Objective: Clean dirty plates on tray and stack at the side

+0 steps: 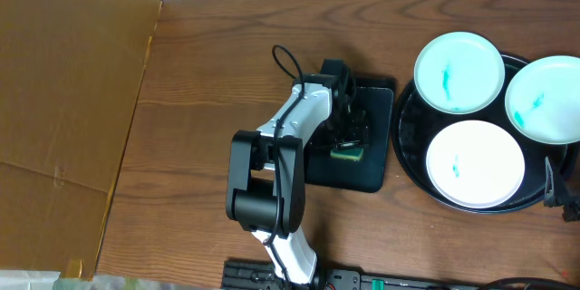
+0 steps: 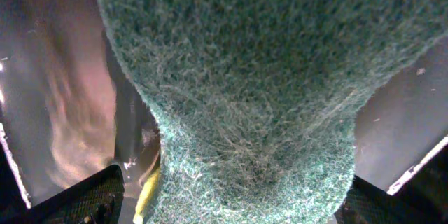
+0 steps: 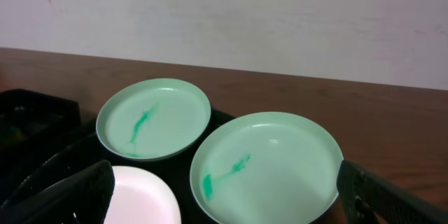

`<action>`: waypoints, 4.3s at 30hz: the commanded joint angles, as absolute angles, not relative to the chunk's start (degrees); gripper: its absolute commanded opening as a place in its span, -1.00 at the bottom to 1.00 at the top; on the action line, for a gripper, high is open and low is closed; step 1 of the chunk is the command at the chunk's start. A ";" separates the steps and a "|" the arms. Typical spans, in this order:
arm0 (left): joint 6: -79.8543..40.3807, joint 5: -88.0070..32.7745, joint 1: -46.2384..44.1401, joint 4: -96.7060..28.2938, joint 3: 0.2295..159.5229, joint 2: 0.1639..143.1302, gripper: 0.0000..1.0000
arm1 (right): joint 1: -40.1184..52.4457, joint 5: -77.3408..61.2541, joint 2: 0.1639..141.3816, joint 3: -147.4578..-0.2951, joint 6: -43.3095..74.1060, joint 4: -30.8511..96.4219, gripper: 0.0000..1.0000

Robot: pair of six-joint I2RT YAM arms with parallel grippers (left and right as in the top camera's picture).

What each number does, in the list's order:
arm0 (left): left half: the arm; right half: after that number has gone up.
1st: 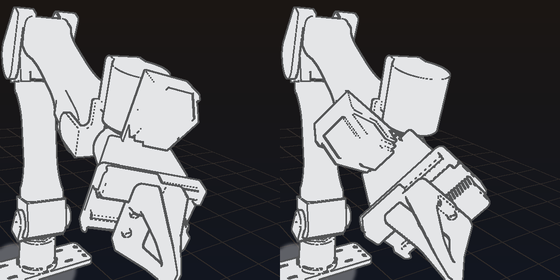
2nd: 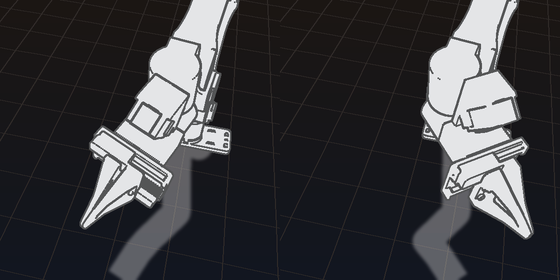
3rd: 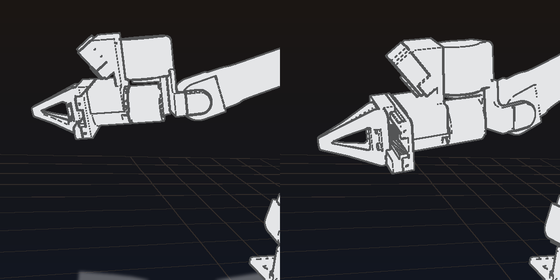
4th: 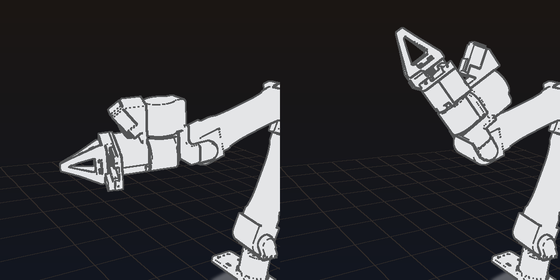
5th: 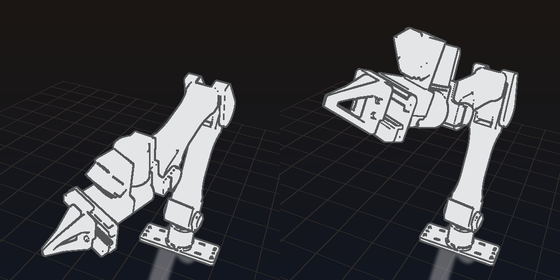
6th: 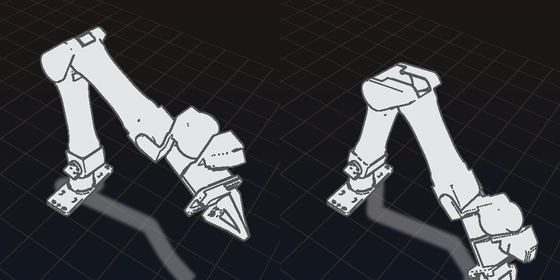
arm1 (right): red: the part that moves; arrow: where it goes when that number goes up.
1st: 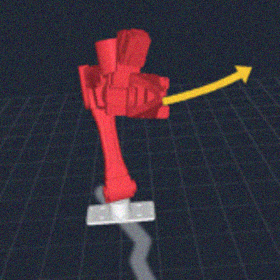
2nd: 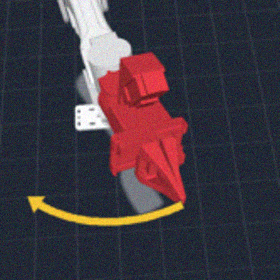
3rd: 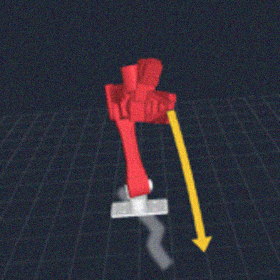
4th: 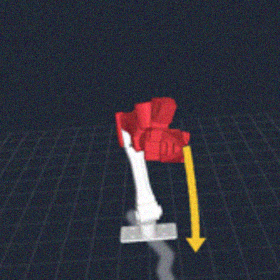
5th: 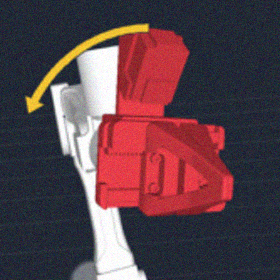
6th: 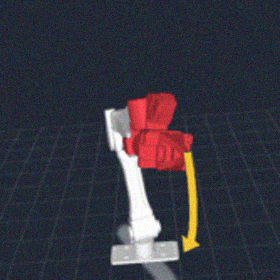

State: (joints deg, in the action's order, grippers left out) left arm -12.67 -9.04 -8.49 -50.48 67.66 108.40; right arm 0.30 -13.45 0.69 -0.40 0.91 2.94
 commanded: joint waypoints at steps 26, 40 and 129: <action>-12.56 -4.84 -8.60 -45.52 66.15 108.99 0.76 | 0.84 -13.34 0.38 -0.32 1.65 3.16 0.99; -12.62 -2.33 -8.60 -41.25 66.11 108.99 -0.85 | 0.84 -13.34 0.38 -0.32 1.65 3.16 0.98; -12.58 -2.31 -8.60 -47.86 72.71 102.32 -0.86 | 0.84 -13.34 0.38 -0.32 1.65 3.16 0.98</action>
State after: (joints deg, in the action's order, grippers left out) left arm -12.86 -2.81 -8.58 -46.37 69.23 107.61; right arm 0.30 -13.43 0.69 -0.40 0.91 2.94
